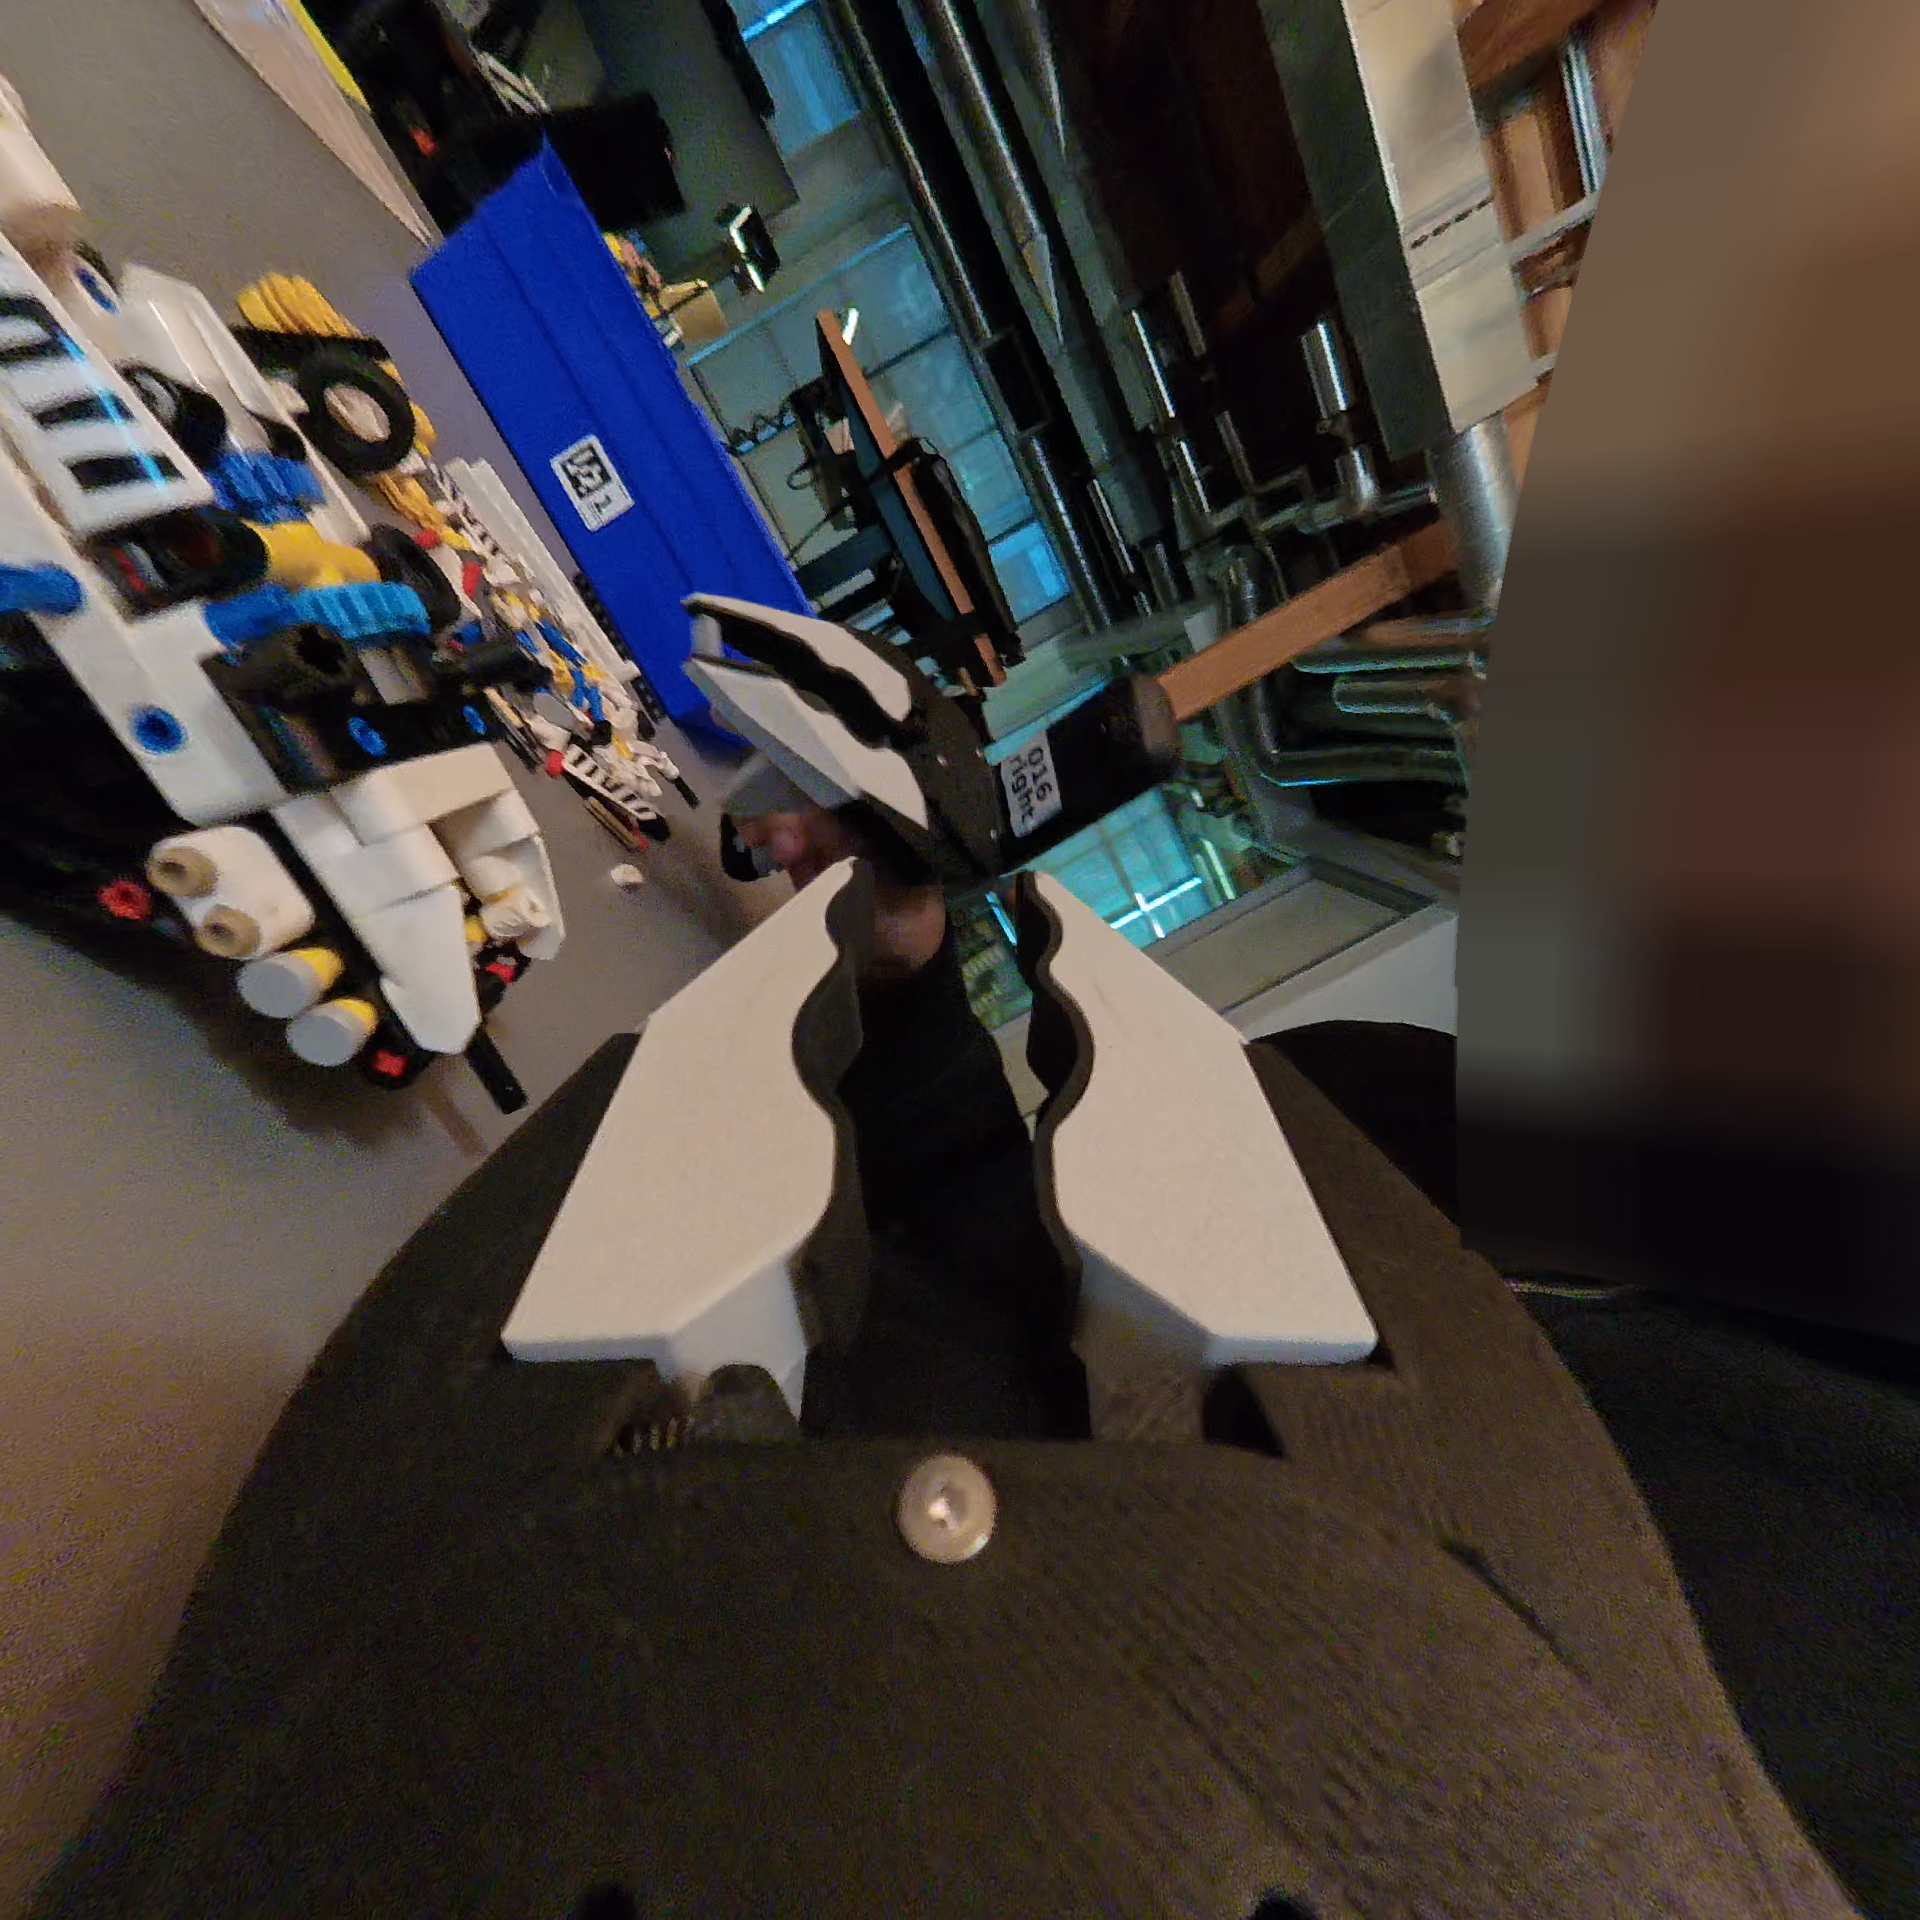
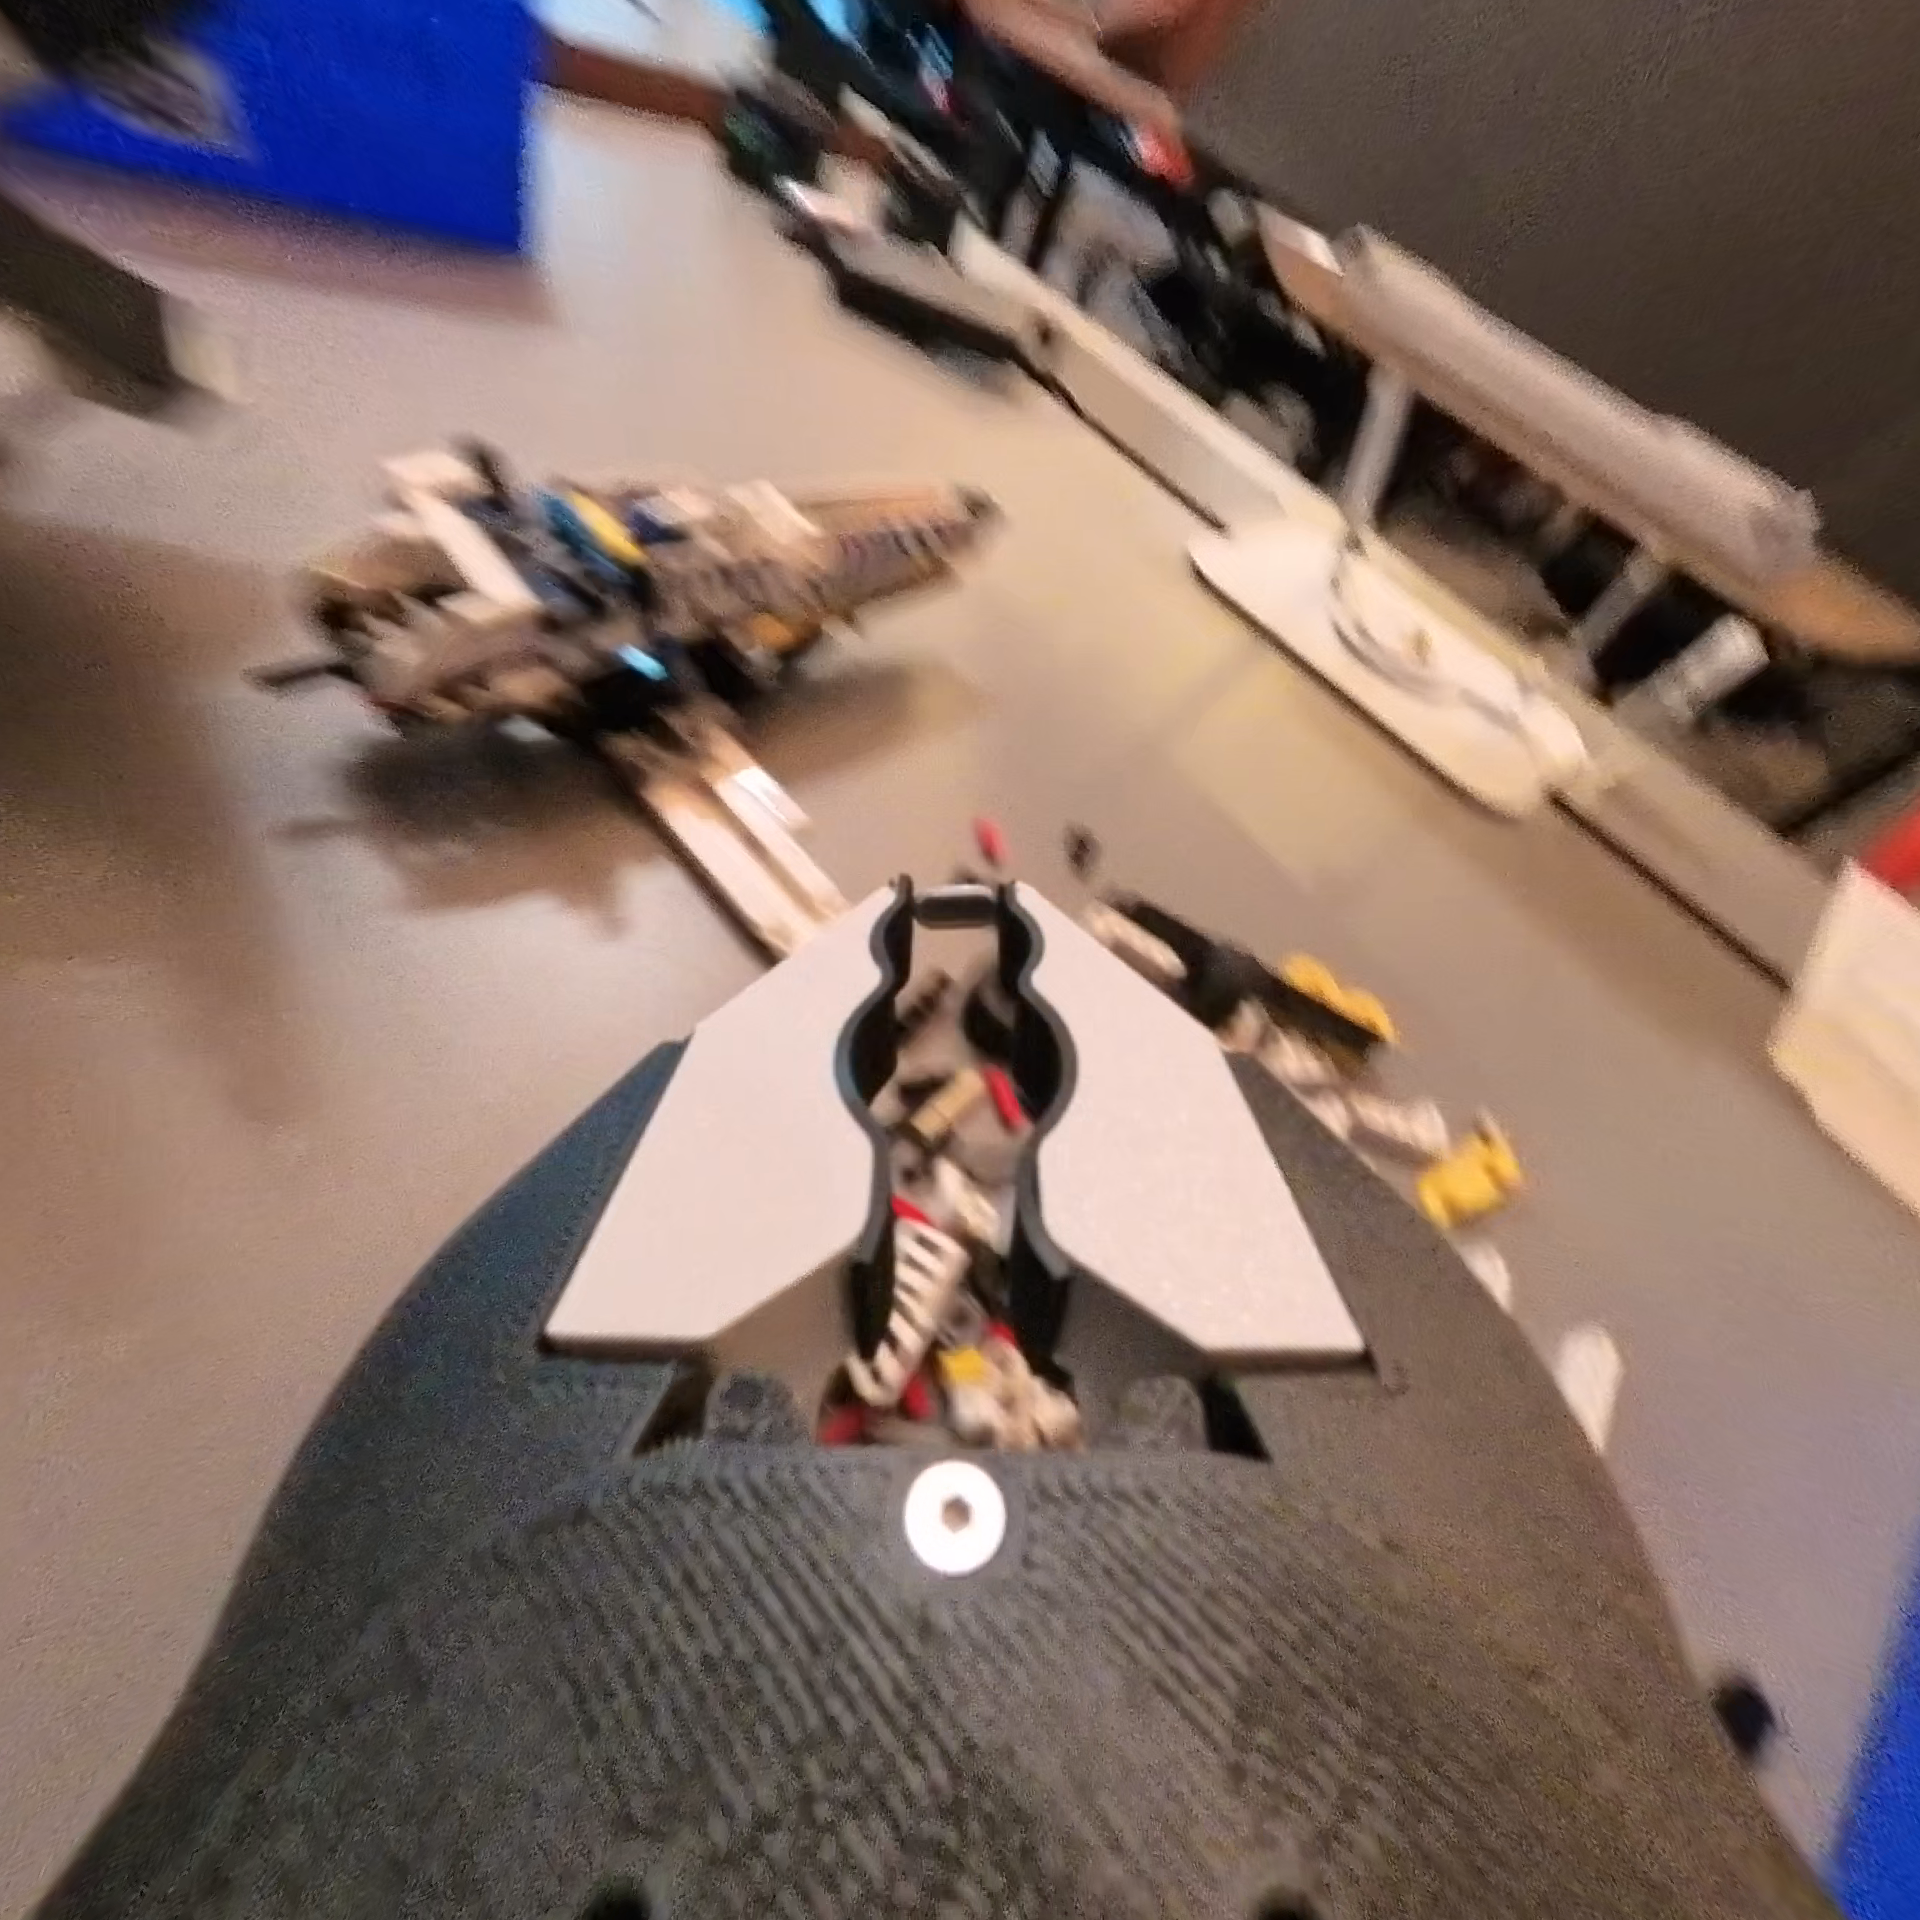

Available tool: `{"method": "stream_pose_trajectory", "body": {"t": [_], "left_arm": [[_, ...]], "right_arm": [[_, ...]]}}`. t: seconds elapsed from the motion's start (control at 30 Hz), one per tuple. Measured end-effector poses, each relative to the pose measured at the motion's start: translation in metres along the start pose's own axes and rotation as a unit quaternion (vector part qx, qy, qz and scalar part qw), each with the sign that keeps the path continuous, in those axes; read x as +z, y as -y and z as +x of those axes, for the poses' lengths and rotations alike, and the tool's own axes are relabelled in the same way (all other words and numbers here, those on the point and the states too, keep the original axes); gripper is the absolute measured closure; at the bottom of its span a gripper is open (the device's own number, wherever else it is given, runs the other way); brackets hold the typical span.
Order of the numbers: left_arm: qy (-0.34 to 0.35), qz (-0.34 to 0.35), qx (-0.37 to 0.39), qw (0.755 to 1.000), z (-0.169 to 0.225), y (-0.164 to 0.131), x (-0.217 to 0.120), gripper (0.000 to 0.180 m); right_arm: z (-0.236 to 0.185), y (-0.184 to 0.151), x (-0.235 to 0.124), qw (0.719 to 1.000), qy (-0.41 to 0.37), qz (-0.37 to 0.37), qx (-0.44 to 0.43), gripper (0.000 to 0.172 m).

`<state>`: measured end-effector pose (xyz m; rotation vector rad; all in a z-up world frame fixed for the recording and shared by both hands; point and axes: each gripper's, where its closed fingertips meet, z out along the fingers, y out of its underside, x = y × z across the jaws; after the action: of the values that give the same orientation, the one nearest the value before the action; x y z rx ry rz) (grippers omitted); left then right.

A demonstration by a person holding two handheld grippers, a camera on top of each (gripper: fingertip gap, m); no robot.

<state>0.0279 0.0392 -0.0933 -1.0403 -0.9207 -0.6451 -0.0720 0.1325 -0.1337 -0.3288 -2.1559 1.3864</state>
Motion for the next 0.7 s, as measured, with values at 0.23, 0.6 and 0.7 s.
{"method": "stream_pose_trajectory", "body": {"t": [0.23,0.6,0.7], "left_arm": [[0.075,0.025,0.091,0.993,-0.006,0.016,-0.018,0.147],[0.416,0.008,0.392,0.82,-0.038,0.056,-0.08,0.139],[0.507,0.002,0.488,0.71,-0.04,0.073,-0.095,0.142]], "right_arm": [[0.053,-0.046,0.004,0.993,-0.047,-0.079,0.069,0.156],[0.055,-0.008,-0.003,0.989,-0.043,0.028,0.136,0.114],[0.04,0.017,-0.005,0.988,-0.034,0.077,0.132,0.092]]}}
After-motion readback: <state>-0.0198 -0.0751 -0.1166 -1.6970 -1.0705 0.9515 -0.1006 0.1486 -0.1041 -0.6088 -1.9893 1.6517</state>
